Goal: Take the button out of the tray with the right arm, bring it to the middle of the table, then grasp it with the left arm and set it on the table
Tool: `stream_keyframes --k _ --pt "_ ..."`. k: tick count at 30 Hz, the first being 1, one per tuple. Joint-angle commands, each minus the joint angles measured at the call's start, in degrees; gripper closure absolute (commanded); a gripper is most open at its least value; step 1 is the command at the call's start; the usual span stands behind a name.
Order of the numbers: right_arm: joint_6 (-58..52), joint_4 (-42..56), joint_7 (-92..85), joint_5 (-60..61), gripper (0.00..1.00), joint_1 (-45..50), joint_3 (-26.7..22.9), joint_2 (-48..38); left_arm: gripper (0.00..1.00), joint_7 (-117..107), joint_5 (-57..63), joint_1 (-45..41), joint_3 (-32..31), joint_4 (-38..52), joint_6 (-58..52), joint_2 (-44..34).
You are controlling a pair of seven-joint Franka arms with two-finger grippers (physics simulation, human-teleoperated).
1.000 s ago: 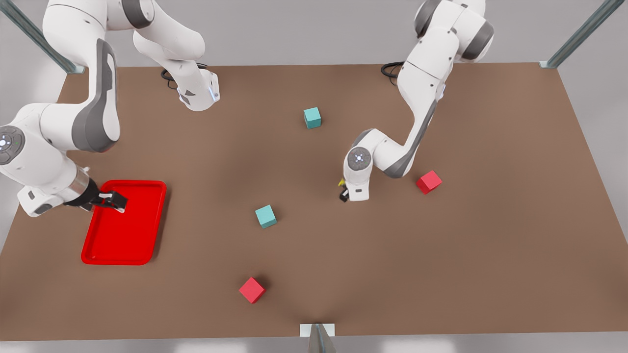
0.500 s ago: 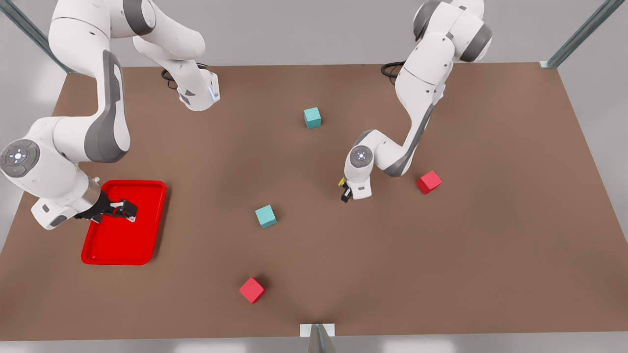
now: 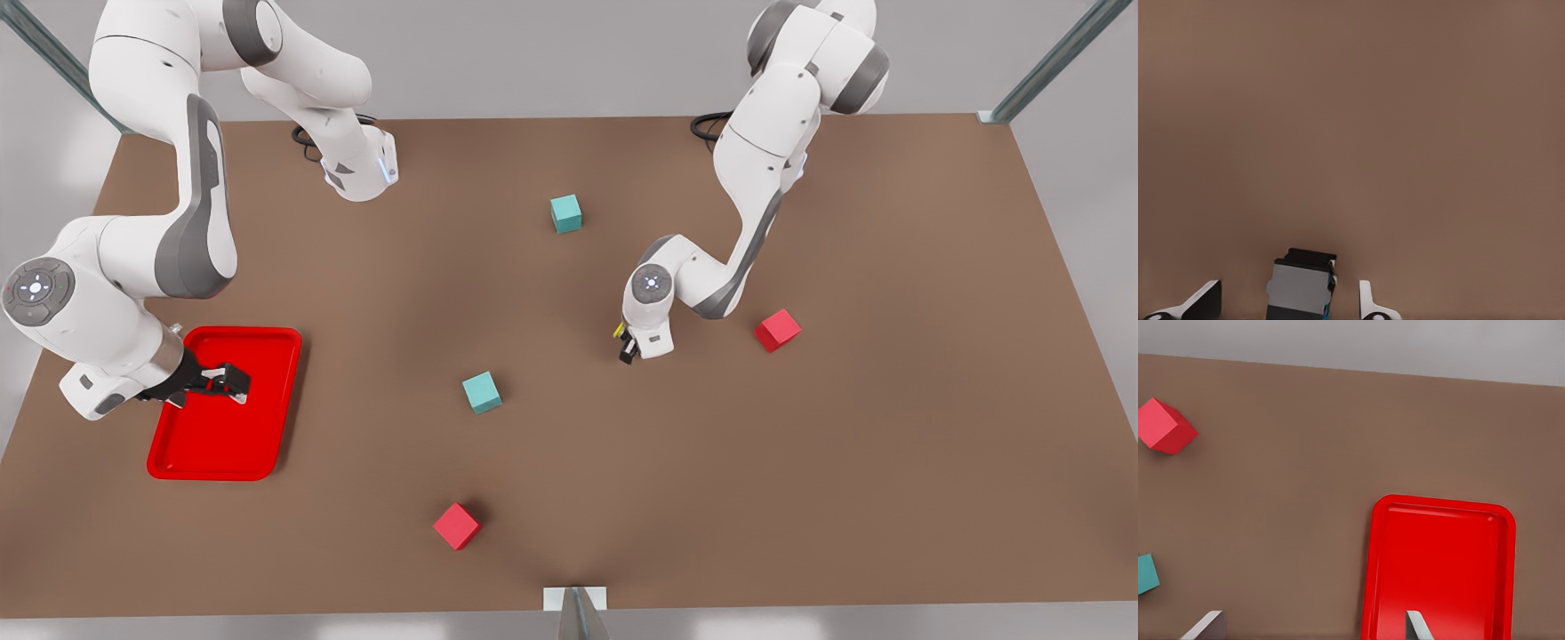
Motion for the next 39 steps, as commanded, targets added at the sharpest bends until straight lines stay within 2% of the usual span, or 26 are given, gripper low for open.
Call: stream_keyframes --k 1,5,6,7,9,11,15,18,19,21,25,27,32,34,39 --pt "0.00 0.04 -1.22 0.05 0.00 0.00 0.01 -0.13 0.00 -2.76 -0.03 -0.04 -0.02 0.10 -0.31 0.28" --pt "0.00 0.04 -1.22 0.05 0.00 0.00 0.01 -0.13 0.00 -2.76 -0.03 -0.04 -0.02 0.28 -0.22 0.54" --pt "0.00 0.04 -1.13 0.05 0.00 0.00 0.01 -0.13 0.07 -3.02 -0.03 -0.04 -0.02 0.28 -0.22 0.45" --pt "0.00 0.04 -1.13 0.05 0.00 0.00 0.01 -0.05 0.27 -3.02 -0.03 0.05 -0.02 0.28 -0.31 0.36" --pt "0.00 0.04 -1.13 0.05 0.00 0.00 0.01 -0.05 0.50 -2.94 -0.03 0.05 -0.02 0.28 -0.31 0.28" --pt "0.09 0.04 -1.05 0.05 0.00 0.00 0.01 0.04 0.58 -2.94 -0.03 0.14 -0.02 0.28 -0.39 0.19" --pt "0.09 0.04 -1.05 0.05 0.00 0.00 0.01 0.04 0.59 -2.94 -0.03 0.22 -0.02 0.28 -0.48 -0.16" --pt "0.00 0.04 -1.05 0.05 0.00 0.00 0.01 0.04 0.59 0.31 -0.29 1.80 -0.55 2.47 -8.99 -2.88" --pt "0.00 0.04 -1.05 0.05 0.00 0.00 0.01 -0.05 0.59 0.76 -0.73 4.26 -2.47 4.23 -11.64 -3.15" --pt "0.00 0.04 -1.05 0.05 0.00 0.00 0.01 -0.05 0.59 0.32 -0.91 16.91 -14.51 8.53 -14.02 -2.80" --pt "0.00 0.04 -1.05 0.05 0.00 0.00 0.01 0.04 0.59 0.14 -17.32 27.29 -25.59 17.41 -16.04 -2.98" --pt "0.00 0.04 -1.05 0.05 0.00 0.00 0.01 0.04 0.59 2.16 -28.05 30.55 -26.04 21.63 -13.75 -1.04" --pt "0.00 0.04 -1.05 0.05 0.00 0.00 0.01 0.04 0.59 29.48 -52.67 40.30 -25.95 23.83 -13.84 4.40" --pt "0.09 0.04 -1.05 0.05 0.00 0.00 0.01 0.04 0.59 40.73 -57.24 45.83 -26.04 23.65 -18.23 6.51" --pt "0.00 0.04 -1.05 0.05 0.00 0.00 0.01 -0.05 0.59 55.07 -58.56 53.13 -26.04 23.65 -26.94 11.44"
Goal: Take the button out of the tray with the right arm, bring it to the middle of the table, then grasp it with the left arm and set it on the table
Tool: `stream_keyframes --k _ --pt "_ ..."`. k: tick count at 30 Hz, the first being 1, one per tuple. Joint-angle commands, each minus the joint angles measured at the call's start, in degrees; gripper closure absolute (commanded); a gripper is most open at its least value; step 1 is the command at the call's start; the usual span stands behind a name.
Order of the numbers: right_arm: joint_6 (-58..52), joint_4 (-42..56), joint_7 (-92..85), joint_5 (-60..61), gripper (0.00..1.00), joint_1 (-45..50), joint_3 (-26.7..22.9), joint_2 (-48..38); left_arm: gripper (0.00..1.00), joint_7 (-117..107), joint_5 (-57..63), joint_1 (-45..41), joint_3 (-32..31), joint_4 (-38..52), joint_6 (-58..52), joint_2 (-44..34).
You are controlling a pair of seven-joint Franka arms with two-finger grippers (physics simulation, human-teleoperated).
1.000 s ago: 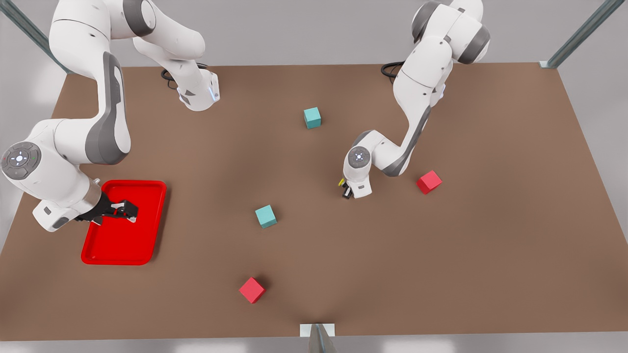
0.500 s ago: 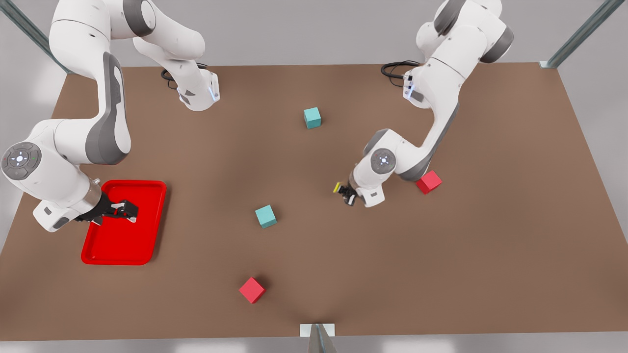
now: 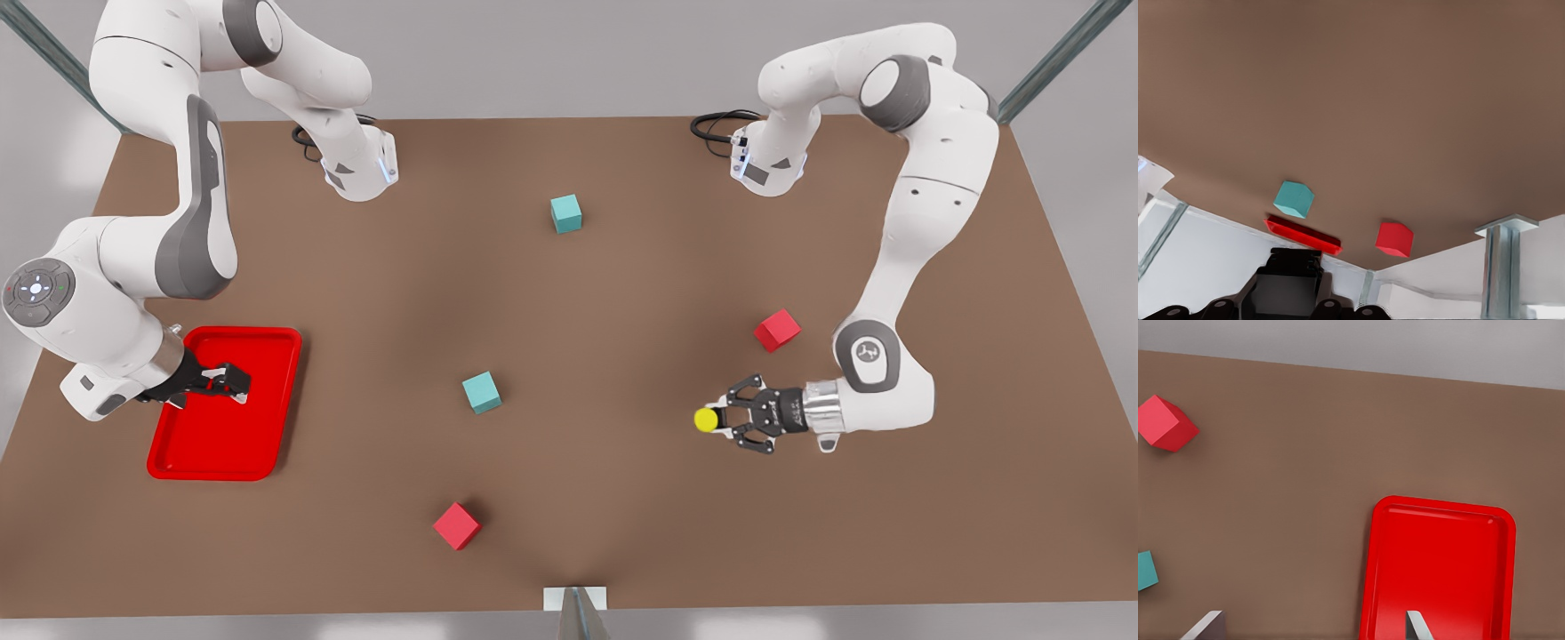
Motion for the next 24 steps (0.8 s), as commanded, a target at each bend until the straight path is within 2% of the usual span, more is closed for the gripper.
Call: stream_keyframes --k 1,8,13,24 --pt "-0.04 0.03 -0.17 0.05 0.00 0.00 0.01 -0.06 0.59 37.09 -2.89 1.08 -0.01 -0.04 -6.42 0.88" --pt "-0.04 0.03 -0.17 0.05 0.00 0.00 0.01 0.20 0.59 52.47 -2.18 8.11 0.43 -0.40 -13.80 8.17" --pt "0.05 0.03 -0.17 0.05 0.00 0.00 0.01 0.20 0.59 57.83 -2.45 11.72 0.52 -0.13 -14.24 15.03" --pt "-0.04 0.03 -0.17 0.05 0.00 0.00 0.01 0.20 0.59 62.41 -2.18 11.54 1.84 0.04 -13.36 17.67"
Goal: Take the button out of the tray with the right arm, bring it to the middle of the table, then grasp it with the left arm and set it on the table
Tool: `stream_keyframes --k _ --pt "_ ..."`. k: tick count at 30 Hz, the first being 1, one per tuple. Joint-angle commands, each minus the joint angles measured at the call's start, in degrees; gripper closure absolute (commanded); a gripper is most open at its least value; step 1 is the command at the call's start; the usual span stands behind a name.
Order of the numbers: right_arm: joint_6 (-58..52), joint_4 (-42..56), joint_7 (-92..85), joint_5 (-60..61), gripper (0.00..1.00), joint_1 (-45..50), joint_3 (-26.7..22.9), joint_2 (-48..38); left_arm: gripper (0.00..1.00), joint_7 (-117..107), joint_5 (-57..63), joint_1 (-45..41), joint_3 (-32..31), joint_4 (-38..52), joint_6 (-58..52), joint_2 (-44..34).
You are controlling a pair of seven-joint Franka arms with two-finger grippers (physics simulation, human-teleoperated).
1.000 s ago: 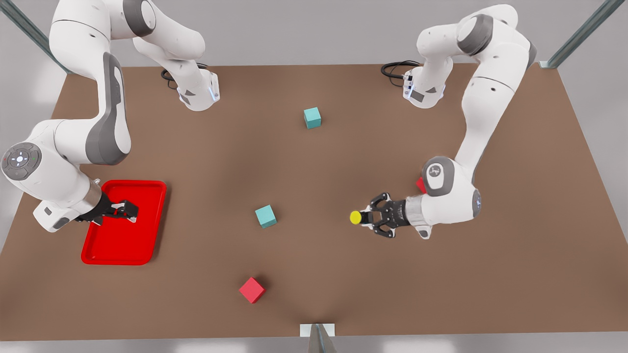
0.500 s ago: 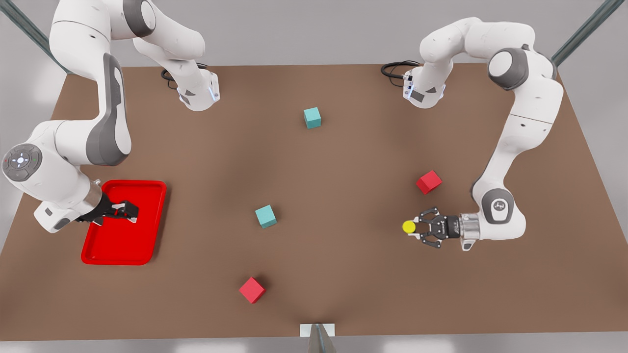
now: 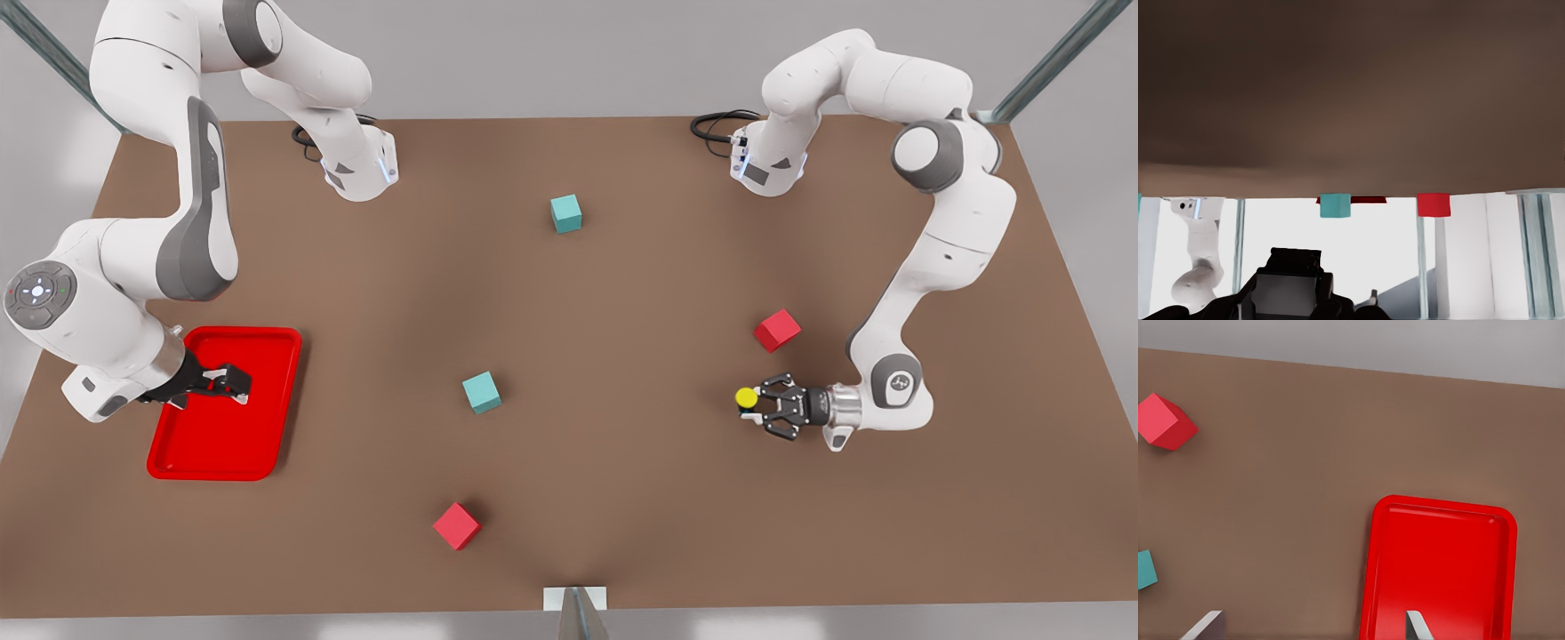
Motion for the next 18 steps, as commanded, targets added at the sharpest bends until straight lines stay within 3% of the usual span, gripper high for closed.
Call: stream_keyframes --k 1,18 --pt "-0.03 0.03 -0.10 0.05 0.00 0.00 0.01 -0.06 0.59 20.47 -0.28 -0.08 0.14 -0.06 0.48 0.05" --pt "-0.03 0.03 -0.10 0.05 0.00 0.00 0.01 0.03 0.59 16.08 -0.72 -0.43 1.63 -0.41 3.21 0.93"
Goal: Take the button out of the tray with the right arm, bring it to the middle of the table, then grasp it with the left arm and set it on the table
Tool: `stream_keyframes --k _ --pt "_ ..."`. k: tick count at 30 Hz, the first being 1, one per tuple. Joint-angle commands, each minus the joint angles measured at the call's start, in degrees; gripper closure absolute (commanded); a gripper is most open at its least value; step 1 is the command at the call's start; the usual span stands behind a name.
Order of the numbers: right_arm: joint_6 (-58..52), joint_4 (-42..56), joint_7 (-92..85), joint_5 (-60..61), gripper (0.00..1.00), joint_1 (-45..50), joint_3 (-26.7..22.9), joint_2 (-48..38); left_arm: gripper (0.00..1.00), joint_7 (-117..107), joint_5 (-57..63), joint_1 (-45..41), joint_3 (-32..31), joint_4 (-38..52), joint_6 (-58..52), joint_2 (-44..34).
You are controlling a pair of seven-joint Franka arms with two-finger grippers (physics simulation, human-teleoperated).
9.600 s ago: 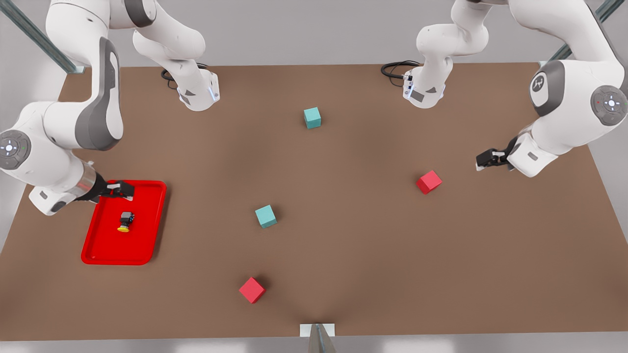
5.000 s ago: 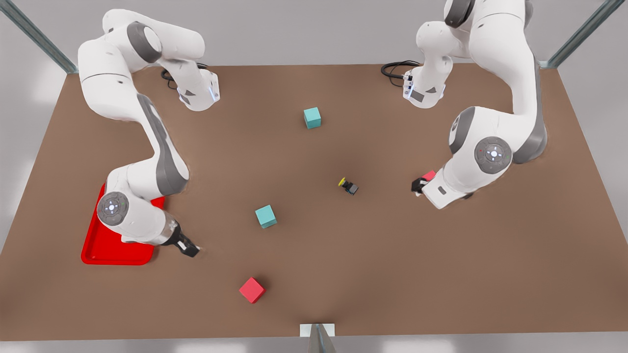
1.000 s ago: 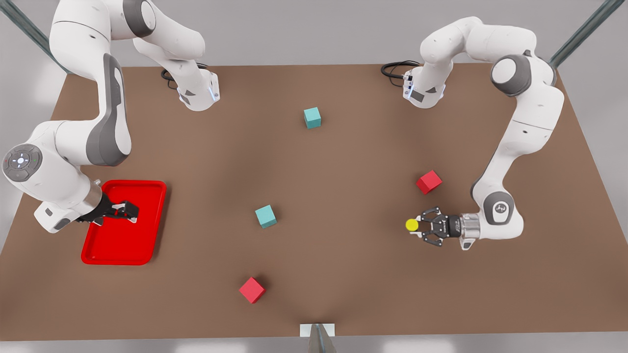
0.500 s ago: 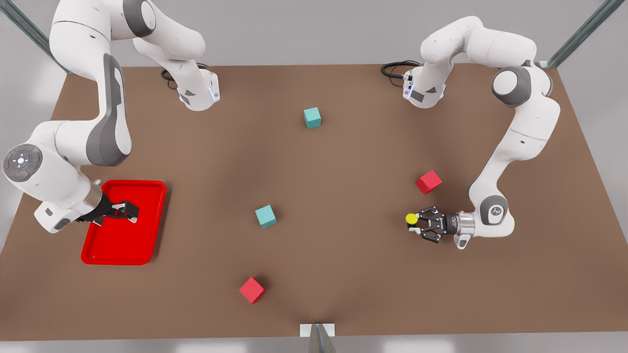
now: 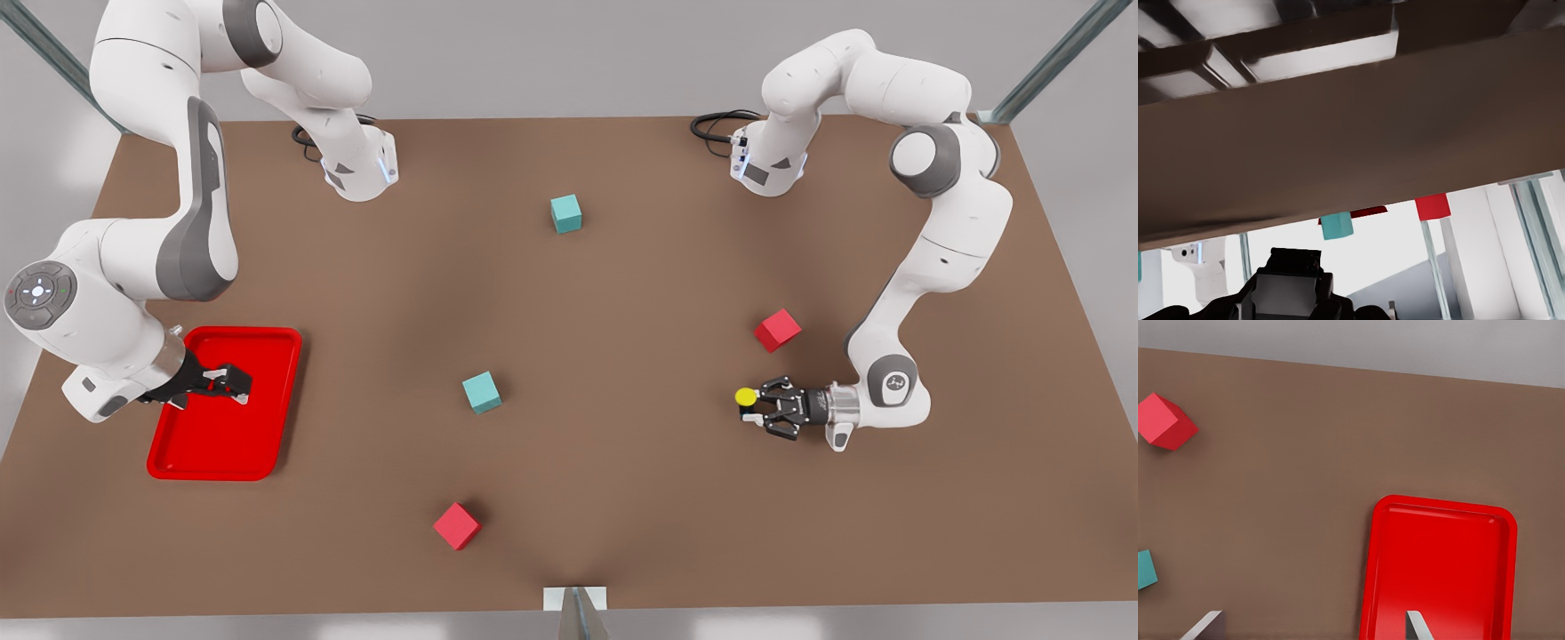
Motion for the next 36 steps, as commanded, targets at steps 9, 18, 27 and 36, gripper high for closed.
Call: stream_keyframes --k 9,18,27,36 --pt "-0.02 0.03 -0.08 0.05 0.00 -0.09 0.01 -0.02 0.59 4.69 -0.42 -0.27 0.98 0.09 1.74 0.58" --pt "-0.02 0.03 -0.08 0.05 0.00 0.00 0.01 -0.11 0.35 4.86 -0.16 -0.27 1.42 0.27 1.65 1.02" --pt "0.06 0.03 -0.08 0.05 0.00 -0.09 0.01 0.06 0.00 -0.06 0.37 -0.09 1.42 1.93 1.12 -0.12" --pt "0.06 0.03 -0.08 0.05 0.00 -0.09 0.01 0.06 0.00 -5.59 1.78 0.17 1.42 3.25 0.24 -3.72"
